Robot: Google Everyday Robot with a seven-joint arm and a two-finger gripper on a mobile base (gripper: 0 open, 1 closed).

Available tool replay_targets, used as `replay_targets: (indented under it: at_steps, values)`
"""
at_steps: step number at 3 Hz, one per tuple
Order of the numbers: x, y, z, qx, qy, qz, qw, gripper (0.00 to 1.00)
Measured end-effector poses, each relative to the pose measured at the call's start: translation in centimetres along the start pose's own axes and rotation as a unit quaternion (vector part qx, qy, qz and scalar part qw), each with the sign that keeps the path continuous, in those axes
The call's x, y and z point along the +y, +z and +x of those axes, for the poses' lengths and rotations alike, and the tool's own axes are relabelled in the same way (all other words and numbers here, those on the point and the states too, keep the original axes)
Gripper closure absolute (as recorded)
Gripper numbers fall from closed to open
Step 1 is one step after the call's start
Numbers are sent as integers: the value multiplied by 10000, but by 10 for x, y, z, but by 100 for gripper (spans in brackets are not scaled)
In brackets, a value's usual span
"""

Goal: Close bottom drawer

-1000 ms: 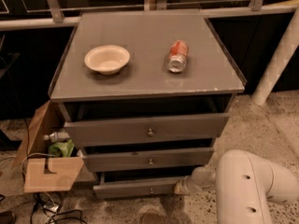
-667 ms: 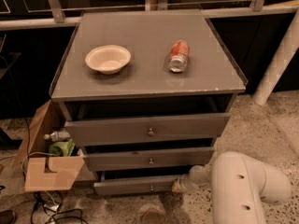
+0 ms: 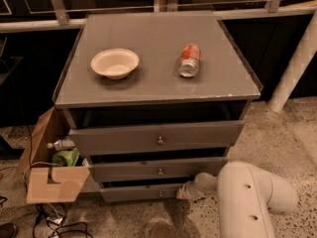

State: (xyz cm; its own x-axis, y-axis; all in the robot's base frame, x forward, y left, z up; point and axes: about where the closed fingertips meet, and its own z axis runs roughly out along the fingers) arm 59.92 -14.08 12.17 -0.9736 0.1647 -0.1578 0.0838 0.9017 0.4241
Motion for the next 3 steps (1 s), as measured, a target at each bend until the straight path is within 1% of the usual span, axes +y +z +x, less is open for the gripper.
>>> replay_targets:
  at_steps: [1, 2, 3]
  values:
    - [0, 0, 0, -1, -1, 0, 10000, 100]
    - [7, 5, -6, -57, -73, -20, 10000, 100]
    - [7, 5, -6, -57, -73, -20, 10000, 100]
